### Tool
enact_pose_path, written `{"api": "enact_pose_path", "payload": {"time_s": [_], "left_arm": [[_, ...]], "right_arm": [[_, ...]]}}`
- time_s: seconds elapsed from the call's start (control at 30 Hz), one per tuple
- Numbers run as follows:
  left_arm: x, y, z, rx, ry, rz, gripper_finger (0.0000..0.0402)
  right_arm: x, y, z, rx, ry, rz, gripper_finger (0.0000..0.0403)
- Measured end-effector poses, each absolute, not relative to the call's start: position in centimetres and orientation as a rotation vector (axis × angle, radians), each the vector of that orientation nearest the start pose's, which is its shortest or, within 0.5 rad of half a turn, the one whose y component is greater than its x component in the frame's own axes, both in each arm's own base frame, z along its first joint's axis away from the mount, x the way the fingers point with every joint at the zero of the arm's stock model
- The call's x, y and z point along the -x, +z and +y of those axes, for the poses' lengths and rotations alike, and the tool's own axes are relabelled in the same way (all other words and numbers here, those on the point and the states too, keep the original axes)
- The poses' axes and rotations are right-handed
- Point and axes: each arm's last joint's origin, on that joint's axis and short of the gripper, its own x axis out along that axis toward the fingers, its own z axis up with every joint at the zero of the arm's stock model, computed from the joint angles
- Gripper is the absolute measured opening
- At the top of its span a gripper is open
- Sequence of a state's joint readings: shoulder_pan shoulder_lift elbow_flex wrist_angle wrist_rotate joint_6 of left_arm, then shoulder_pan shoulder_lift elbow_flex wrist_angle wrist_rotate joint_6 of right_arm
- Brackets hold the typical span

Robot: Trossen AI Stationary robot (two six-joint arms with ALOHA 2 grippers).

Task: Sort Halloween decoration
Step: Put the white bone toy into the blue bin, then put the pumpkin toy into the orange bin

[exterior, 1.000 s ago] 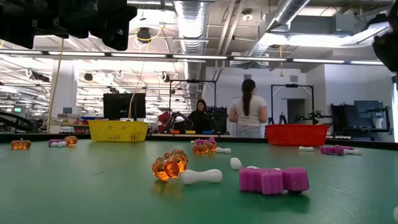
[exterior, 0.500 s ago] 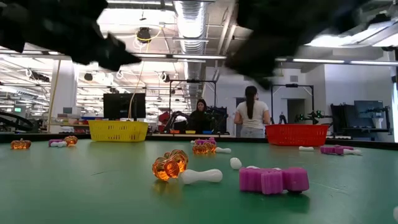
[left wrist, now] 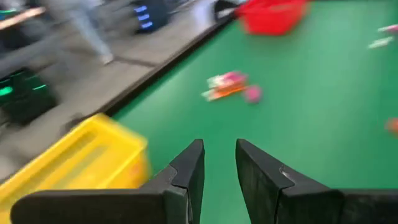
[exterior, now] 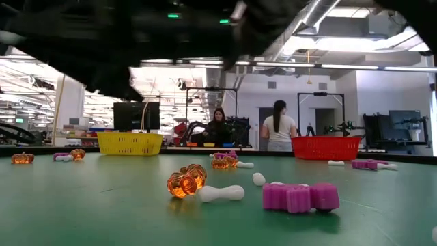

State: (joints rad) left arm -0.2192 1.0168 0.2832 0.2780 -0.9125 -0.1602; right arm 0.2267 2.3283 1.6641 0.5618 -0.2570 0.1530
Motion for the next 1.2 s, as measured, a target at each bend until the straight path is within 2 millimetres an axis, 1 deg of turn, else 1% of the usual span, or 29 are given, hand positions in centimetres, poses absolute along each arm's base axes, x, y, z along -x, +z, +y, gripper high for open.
{"api": "enact_pose_path", "payload": {"time_s": [0.13,0.3,0.4,0.5,0.57,0.67,0.87,1.0,1.07,1.2], "left_arm": [[-16.8,16.8,-1.4,-0.078,0.735,0.405,0.0082],[-16.1,17.0,-1.2,-0.046,0.745,0.404,0.0082],[-16.0,17.3,-1.3,-0.03,0.72,0.396,0.0082],[-16.0,17.4,-1.3,-0.019,0.698,0.393,0.0082],[-15.9,17.4,-1.3,-0.026,0.69,0.394,0.0082],[-15.9,17.4,-1.3,-0.039,0.686,0.401,0.0082],[-15.9,17.4,-1.4,-0.036,0.686,0.397,0.0081],[-16.0,17.4,-1.4,-0.027,0.663,0.401,0.0081],[-16.0,17.4,-1.4,-0.022,0.647,0.405,0.0081],[-16.0,17.4,-1.5,-0.021,0.643,0.406,0.0081]], "right_arm": [[-54.3,17.0,13.6,-0.155,0.488,0.09,0.0061],[-56.9,15.5,14.3,-0.175,0.493,0.044,0.0061],[-57.8,14.7,14.2,-0.204,0.489,0.037,0.0061],[-58.2,14.0,14.1,-0.205,0.485,0.05,0.0065],[-58.2,14.0,14.0,-0.193,0.485,0.048,0.0076],[-58.2,14.0,14.1,-0.174,0.486,0.046,0.0104],[-58.4,14.5,13.4,-0.182,0.477,0.024,0.0173],[-58.4,15.1,12.8,-0.219,0.48,0.048,0.0205],[-58.3,16.0,12.4,-0.239,0.523,0.09,0.0213],[-57.5,19.5,11.0,-0.249,0.59,0.256,0.0215]]}}
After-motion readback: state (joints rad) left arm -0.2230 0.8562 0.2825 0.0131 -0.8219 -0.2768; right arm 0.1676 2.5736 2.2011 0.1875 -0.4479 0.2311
